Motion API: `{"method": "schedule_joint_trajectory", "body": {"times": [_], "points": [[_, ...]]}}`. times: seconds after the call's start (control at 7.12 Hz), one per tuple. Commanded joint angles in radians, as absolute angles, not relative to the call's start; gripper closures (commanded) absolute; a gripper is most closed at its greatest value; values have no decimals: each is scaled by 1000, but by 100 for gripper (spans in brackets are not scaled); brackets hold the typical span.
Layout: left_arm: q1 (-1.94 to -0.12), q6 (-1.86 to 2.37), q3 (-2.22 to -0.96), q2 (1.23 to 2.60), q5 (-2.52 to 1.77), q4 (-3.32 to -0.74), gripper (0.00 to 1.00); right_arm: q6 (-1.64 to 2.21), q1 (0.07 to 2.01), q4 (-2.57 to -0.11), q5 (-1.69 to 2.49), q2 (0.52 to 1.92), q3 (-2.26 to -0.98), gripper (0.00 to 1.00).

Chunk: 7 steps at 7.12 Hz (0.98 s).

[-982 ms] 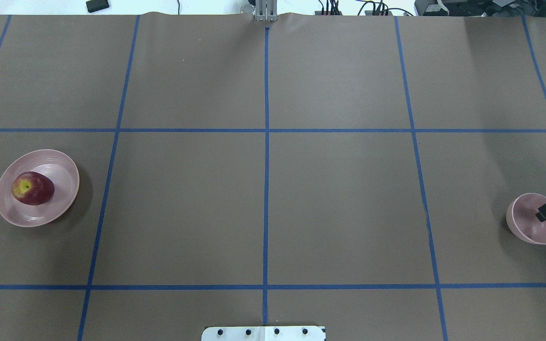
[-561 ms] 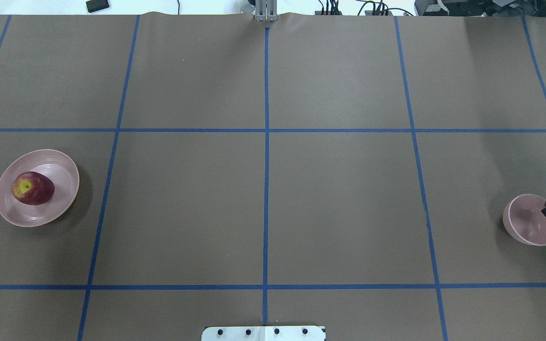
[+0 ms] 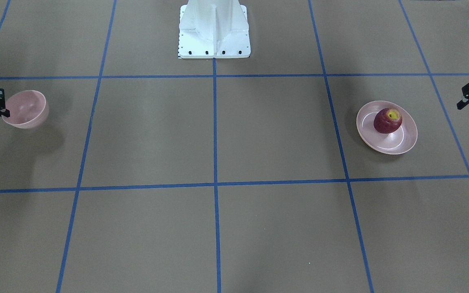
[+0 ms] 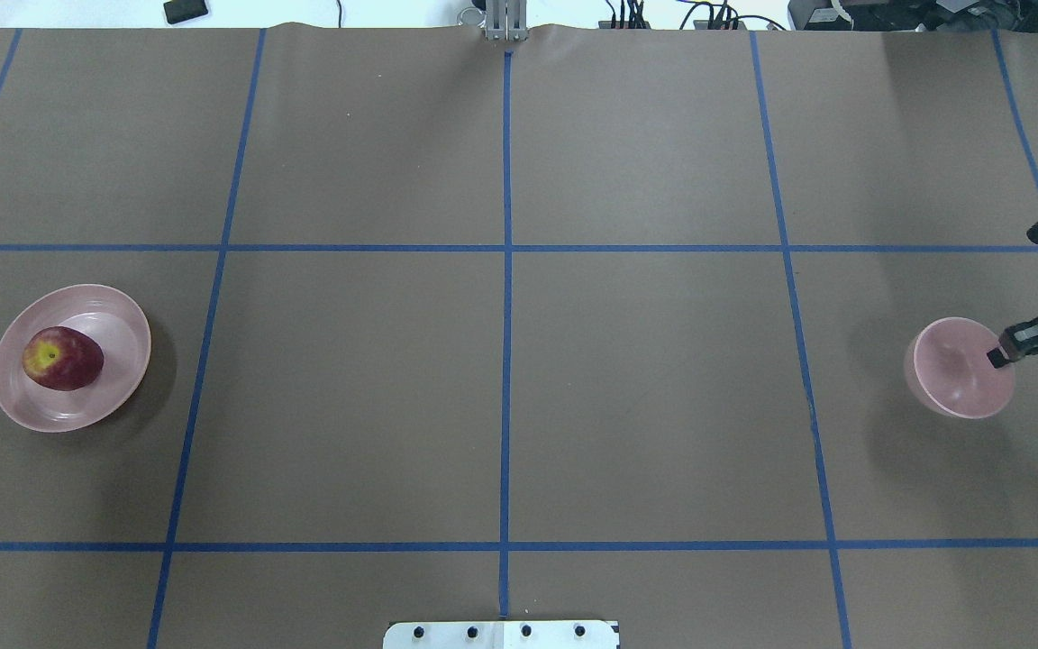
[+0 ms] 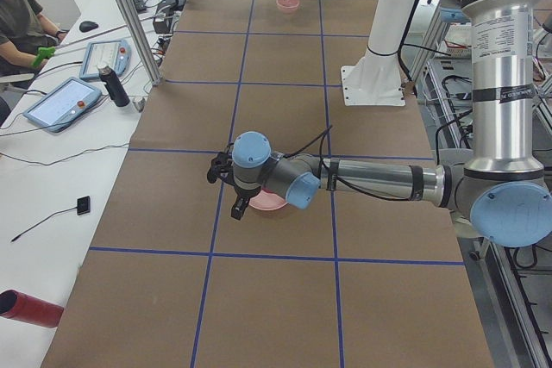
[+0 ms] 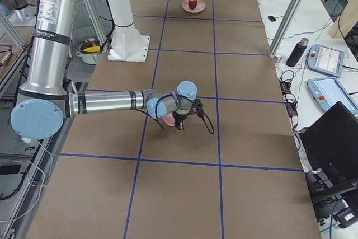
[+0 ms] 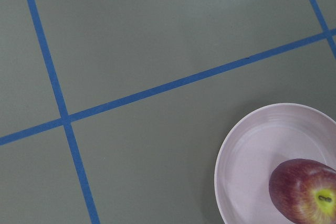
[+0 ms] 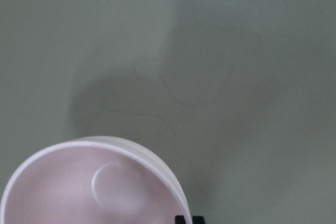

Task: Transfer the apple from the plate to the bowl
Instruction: 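Lift the pink bowl toward center with right gripper while left reaches for apple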

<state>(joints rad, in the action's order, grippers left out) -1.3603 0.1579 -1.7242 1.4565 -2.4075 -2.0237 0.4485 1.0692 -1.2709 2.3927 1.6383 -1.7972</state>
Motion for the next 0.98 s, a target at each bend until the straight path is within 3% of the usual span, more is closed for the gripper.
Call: {"method": "schedule_joint_trajectory", "body": {"times": [0.0, 0.42, 0.56, 0.84], "points": [[-1359, 163, -1718, 1421, -2413, -2039, 1, 691, 985, -1384, 2361, 1290, -1702, 100], [-1159, 517, -1823, 1416, -2259, -2118, 4, 898, 884, -1450, 2272, 1025, -1602, 100], [-1072, 561, -1841, 1426, -2188, -2118, 14, 951, 858, -1448, 2244, 940, -1536, 100], [-972, 587, -1839, 1465, -2168, -2112, 8, 1005, 824, -1443, 2197, 835, -1445, 100]]}}
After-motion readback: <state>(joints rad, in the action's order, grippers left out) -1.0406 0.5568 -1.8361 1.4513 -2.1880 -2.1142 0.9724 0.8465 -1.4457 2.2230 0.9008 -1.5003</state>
